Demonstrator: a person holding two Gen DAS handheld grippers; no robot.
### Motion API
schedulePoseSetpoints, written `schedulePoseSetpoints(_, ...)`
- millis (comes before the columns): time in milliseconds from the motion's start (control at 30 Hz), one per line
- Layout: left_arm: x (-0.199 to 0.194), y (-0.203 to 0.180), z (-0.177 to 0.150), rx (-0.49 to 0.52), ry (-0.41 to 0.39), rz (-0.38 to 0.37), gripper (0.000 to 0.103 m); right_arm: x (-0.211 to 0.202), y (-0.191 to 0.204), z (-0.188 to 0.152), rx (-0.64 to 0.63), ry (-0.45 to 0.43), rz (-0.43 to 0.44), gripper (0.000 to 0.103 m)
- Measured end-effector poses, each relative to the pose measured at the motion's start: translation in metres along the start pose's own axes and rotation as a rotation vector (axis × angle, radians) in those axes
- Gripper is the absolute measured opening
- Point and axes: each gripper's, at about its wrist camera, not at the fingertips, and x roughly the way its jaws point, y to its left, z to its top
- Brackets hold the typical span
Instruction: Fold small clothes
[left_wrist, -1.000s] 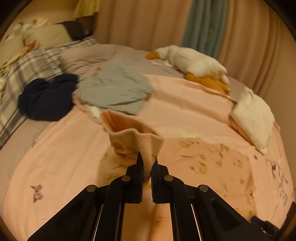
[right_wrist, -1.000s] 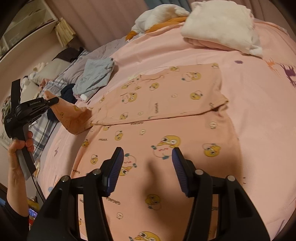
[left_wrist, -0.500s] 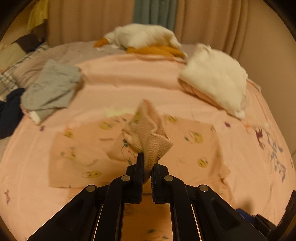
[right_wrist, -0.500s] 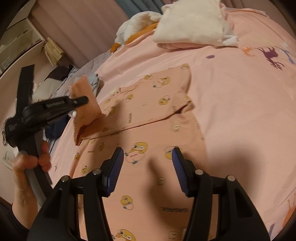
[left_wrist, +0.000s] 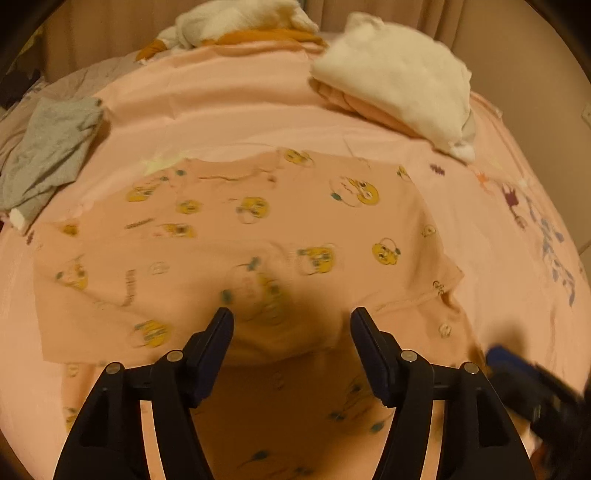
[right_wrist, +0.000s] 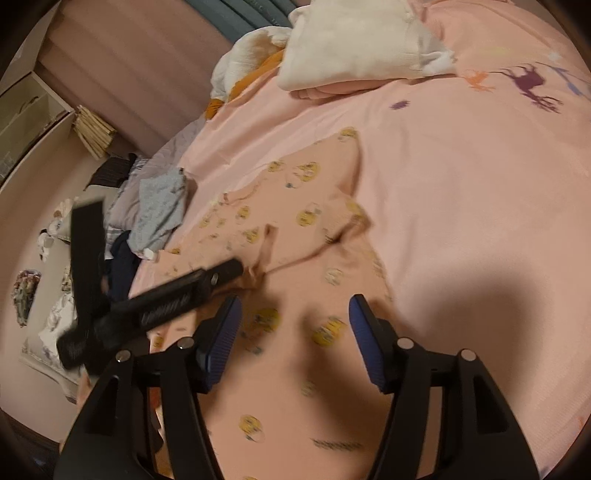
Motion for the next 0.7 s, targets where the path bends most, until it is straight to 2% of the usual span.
schedulePoseSetpoints(100, -0.020, 0.028, -0.010, -0.040, -0.034, -0.005, 0.069, 0.016, 0.012, 0.010, -0.008, 0.024, 0.030, 0.065)
schedulePoseSetpoints(233, -0.039, 0.076, -0.027, -0.126, -0.061, 0.023, 0.070, 0.055, 0.035, 0.024, -0.073, 0.076, 0.009, 0.065)
schedulePoseSetpoints(400, -0.051, 0.129, -0.049, -0.247, -0.048, 0.078, 0.070, 0.109, 0.051, 0.039, -0.151, 0.135, -0.111, 0.061)
schedulePoseSetpoints(467, -0.053, 0.146, -0.055, -0.287, -0.044, 0.097, 0.070, 0.122, 0.056, 0.042, -0.179, 0.142, -0.135, 0.052)
schedulePoseSetpoints(500, -0.055, 0.152, -0.058, -0.303, -0.043, 0.105, 0.070, 0.126, 0.060, 0.043, -0.204, 0.141, -0.146, 0.044)
schedulePoseSetpoints(533, -0.056, 0.159, -0.060, -0.320, -0.042, 0.112, 0.070, 0.129, 0.064, 0.043, -0.237, 0.140, -0.166, 0.024)
schedulePoseSetpoints(567, -0.057, 0.166, -0.061, -0.338, -0.040, 0.120, 0.070, 0.132, 0.067, 0.044, -0.257, 0.139, -0.187, 0.008)
schedulePoseSetpoints(700, -0.062, 0.186, -0.065, -0.394, -0.048, 0.126, 0.070, 0.118, 0.084, 0.050, -0.345, 0.089, -0.188, 0.006)
